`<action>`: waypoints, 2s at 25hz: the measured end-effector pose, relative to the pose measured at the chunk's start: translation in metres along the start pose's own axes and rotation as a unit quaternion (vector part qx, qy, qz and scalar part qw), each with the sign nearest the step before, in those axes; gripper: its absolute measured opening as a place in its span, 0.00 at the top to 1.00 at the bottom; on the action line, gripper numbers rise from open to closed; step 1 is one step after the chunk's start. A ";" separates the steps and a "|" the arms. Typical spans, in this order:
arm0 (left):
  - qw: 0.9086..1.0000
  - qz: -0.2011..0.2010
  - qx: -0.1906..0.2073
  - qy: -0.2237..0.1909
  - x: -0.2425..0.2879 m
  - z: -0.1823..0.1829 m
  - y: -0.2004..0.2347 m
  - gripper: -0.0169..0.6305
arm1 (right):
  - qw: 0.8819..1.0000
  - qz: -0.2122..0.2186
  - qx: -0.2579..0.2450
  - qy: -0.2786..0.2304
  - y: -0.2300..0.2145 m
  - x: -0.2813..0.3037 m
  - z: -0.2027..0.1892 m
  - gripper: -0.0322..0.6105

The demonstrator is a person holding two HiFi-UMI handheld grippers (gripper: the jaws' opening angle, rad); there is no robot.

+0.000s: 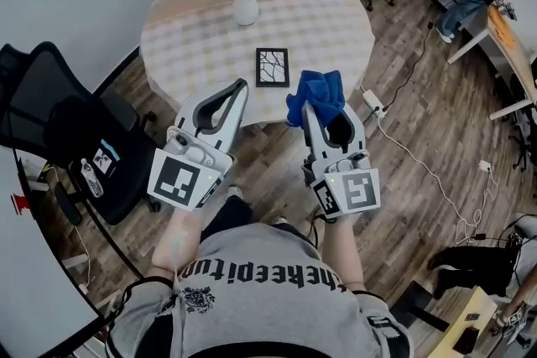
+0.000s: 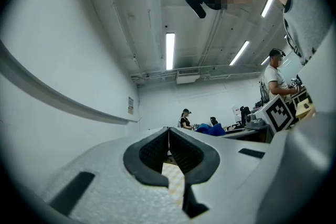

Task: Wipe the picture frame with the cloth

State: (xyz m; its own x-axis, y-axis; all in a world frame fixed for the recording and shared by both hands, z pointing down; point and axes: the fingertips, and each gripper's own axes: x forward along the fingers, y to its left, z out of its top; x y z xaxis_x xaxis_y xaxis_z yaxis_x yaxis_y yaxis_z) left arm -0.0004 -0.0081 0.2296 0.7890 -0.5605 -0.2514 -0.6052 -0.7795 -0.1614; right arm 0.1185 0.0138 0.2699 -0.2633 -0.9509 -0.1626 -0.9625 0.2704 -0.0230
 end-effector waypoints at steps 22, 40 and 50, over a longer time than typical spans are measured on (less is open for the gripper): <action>0.995 -0.093 -0.023 -0.011 0.018 -0.025 0.076 0.95 | 0.995 -0.097 -0.011 -0.005 0.016 0.059 -0.014 0.72; 0.994 -0.101 -0.045 0.005 0.045 -0.056 0.102 0.95 | 0.994 -0.108 -0.004 0.017 -0.001 0.094 -0.037 0.72; 0.996 -0.074 -0.046 0.010 0.090 -0.074 0.133 0.95 | 0.997 -0.073 -0.003 0.033 -0.032 0.151 -0.047 0.72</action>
State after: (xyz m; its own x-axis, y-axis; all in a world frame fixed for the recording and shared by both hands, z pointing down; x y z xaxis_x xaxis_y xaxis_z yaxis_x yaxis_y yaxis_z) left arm -0.0022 -0.1833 0.2557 0.8711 -0.4429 -0.2122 -0.4712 -0.8755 -0.1069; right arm 0.1068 -0.1462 0.2928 -0.1246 -0.9879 -0.0926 -0.9911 0.1283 -0.0354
